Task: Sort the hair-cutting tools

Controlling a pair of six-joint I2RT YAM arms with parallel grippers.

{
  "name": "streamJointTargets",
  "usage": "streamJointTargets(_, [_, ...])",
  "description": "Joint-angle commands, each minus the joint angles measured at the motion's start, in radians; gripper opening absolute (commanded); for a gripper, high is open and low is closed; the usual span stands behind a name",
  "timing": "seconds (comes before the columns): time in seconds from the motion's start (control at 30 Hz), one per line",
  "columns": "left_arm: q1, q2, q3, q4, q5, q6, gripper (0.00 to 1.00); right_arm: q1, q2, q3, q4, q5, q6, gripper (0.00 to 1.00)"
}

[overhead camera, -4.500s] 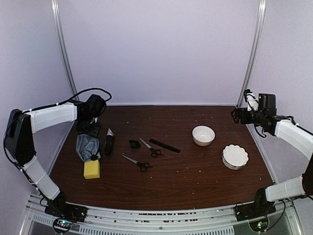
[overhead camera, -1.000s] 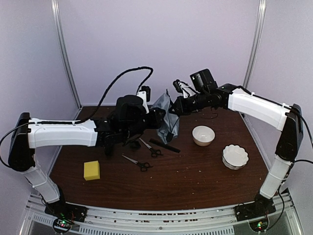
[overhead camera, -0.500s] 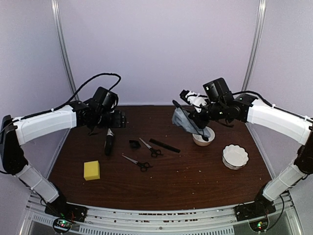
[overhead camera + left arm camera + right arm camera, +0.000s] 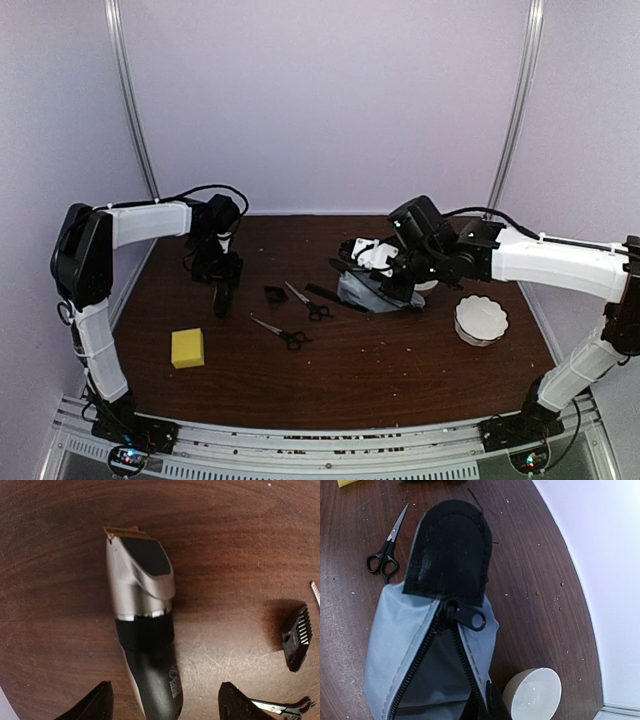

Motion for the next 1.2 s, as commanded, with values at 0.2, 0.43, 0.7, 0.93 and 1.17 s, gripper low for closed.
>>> streamJointTargets(0.2, [0.083,0.153,0.168,-0.096,0.096,0.091,0.69,0.04,0.018,-0.032,0.039,0.021,-0.05,0.0])
streamJointTargets(0.43, [0.092,0.238,0.242,-0.125,0.085,0.121,0.62,0.045,0.08,-0.035,0.041,-0.019,-0.039,0.0])
streamJointTargets(0.7, [0.104,0.274,0.269,-0.133,0.078,0.137,0.52,0.076,0.128,-0.028,0.04,-0.019,-0.036,0.0])
streamJointTargets(0.93, [0.105,0.283,0.263,-0.133,0.094,0.165,0.32,0.077,0.187,-0.018,0.035,-0.048,-0.018,0.0])
streamJointTargets(1.17, [0.103,0.215,0.232,-0.135,0.125,0.183,0.14,0.077,0.221,-0.009,0.035,-0.05,0.009,0.18])
